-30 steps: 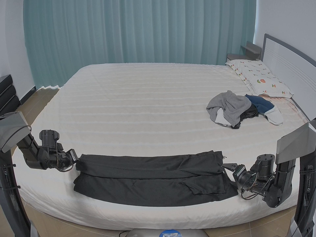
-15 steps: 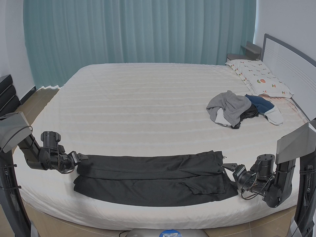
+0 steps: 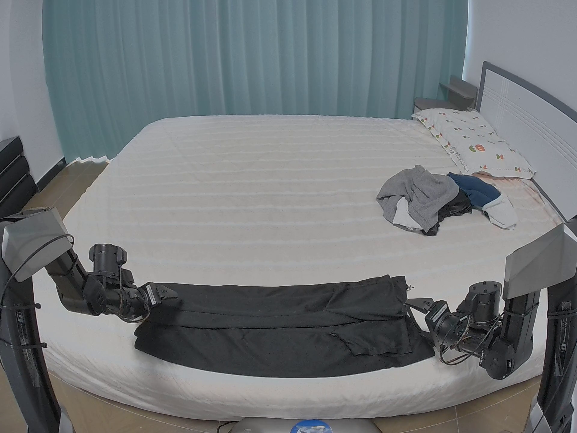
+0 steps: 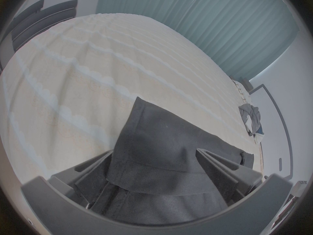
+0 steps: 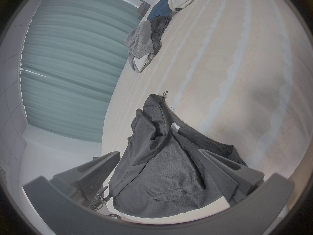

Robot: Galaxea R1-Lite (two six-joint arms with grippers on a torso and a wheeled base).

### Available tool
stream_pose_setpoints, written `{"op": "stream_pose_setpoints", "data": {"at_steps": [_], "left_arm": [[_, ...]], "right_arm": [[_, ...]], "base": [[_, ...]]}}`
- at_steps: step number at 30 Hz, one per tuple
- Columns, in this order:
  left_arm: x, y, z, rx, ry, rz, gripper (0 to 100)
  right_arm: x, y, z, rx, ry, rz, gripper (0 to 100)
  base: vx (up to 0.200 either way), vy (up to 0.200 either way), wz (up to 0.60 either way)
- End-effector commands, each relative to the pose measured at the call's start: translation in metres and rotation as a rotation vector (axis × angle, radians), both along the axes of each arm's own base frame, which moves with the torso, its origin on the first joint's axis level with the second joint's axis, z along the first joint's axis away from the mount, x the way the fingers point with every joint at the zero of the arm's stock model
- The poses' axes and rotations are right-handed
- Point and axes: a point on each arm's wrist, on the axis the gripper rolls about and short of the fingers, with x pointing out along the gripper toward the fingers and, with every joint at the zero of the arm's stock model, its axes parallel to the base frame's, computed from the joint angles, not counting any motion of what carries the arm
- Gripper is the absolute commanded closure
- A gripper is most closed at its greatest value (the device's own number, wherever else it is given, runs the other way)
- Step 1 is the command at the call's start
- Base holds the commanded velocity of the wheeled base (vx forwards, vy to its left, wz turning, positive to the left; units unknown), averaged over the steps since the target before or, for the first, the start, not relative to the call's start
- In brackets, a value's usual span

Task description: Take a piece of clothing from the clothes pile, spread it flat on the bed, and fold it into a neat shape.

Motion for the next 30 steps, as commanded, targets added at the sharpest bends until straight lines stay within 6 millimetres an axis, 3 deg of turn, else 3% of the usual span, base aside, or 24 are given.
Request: {"op": "stream_pose_setpoints", "data": {"at_steps": [1, 12, 13, 24, 30], "left_arm": [[-0.003, -0.001, -0.006, 0.016, 0.02, -0.013, 0], [-0.01, -0.005, -0.01, 0.065, 0.033, -0.052, 0], [-0.01, -0.005, -0.01, 0.065, 0.033, -0.052, 100], [-0.008, -0.006, -0.008, 0.047, 0.029, -0.03, 100], [-0.009, 0.005, 0.011, -0.002, -0.009, 0.033, 100]], "right_arm": [[0.0, 0.0, 0.001, 0.002, -0.009, 0.001, 0], [0.0, 0.0, 0.001, 0.002, -0.009, 0.001, 0], [0.0, 0.0, 0.001, 0.002, -0.009, 0.001, 0], [0.0, 0.0, 0.001, 0.002, -0.009, 0.001, 0], [0.0, 0.0, 0.001, 0.002, -0.009, 0.001, 0]], "base": [[0.0, 0.0, 0.0], [0.0, 0.0, 0.0], [0.0, 0.0, 0.0], [0.0, 0.0, 0.0], [0.0, 0.0, 0.0]]}}
